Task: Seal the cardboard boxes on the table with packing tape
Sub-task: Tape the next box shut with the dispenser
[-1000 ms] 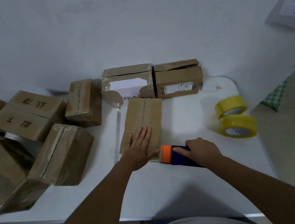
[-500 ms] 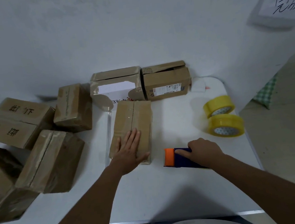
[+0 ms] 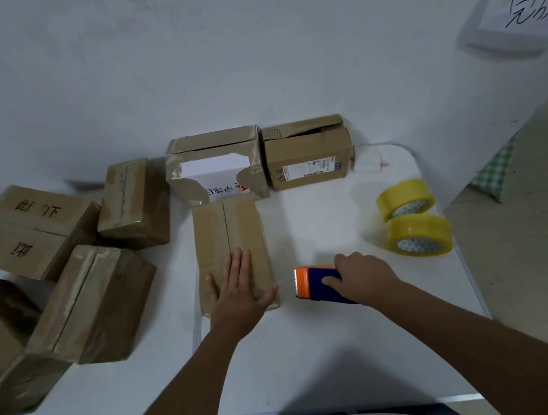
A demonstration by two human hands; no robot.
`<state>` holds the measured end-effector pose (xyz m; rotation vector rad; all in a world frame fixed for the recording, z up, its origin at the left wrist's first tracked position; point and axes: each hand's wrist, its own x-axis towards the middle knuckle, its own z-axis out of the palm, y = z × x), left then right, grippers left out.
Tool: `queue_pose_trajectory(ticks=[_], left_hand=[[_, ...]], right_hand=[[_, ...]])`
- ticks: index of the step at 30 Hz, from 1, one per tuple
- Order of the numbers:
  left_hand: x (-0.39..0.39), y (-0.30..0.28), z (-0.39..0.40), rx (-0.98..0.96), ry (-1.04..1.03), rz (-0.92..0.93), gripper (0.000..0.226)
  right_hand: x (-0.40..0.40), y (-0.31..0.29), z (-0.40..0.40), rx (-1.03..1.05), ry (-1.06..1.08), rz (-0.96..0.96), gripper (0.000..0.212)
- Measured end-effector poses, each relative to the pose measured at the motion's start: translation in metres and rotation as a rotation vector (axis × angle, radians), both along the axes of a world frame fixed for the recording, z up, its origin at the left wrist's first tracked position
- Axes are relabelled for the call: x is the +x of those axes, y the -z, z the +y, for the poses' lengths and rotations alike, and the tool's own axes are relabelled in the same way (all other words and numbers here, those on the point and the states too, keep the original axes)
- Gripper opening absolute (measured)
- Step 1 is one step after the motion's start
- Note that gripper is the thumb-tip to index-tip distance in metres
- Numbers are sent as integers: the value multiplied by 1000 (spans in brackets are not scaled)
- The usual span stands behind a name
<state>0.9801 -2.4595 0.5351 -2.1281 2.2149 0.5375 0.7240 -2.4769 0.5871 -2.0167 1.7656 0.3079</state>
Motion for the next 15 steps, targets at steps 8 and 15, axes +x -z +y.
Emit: queue_pose_trajectory(ticks=[8, 15], left_hand=[[-4, 3, 2, -38, -25, 15, 96], [-4, 1, 2, -20, -19, -8, 94]], right_hand=[[16, 5, -12, 32, -12, 43, 48], [39, 12, -25, 97, 14, 69, 41]])
